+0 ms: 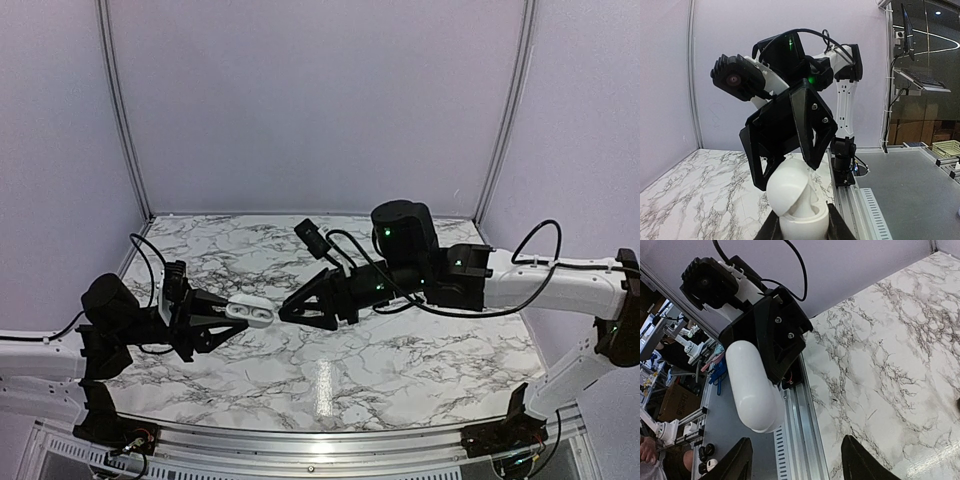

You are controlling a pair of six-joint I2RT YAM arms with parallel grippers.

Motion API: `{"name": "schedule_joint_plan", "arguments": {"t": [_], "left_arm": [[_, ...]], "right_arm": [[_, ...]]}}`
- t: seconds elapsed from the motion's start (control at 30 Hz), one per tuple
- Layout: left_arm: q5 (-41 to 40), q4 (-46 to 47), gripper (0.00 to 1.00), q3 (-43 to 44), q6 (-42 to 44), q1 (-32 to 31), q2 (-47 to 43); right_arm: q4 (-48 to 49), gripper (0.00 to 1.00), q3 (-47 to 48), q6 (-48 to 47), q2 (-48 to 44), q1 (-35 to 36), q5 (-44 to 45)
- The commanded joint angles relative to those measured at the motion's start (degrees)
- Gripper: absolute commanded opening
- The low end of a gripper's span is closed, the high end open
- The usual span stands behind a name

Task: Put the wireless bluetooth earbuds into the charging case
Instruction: Adjust the right earbud in the charging case.

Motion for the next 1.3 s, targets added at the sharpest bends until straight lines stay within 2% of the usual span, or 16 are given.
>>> {"name": "schedule_joint_plan", "arguments": {"t": [0.0,0.37,1.27], "left_arm": [[-2.71,2.49,0.00,1.45,1.97,-0.41,-1.09],[-6.50,2.48,0.00,1.10,4.18,-1.18,-1.85],[-8.61,2.48,0.00,1.14,8.06,-2.99,-1.23]], "right_arm": [[6.69,0.62,1.13,4.50,-0.92,-0.48,-2.59],[10.43,0.61,1.21,8.10,1.42,0.02,-2.48],[12.97,0.43,2.40,11.69,4.59,0.79,-1.41]]}}
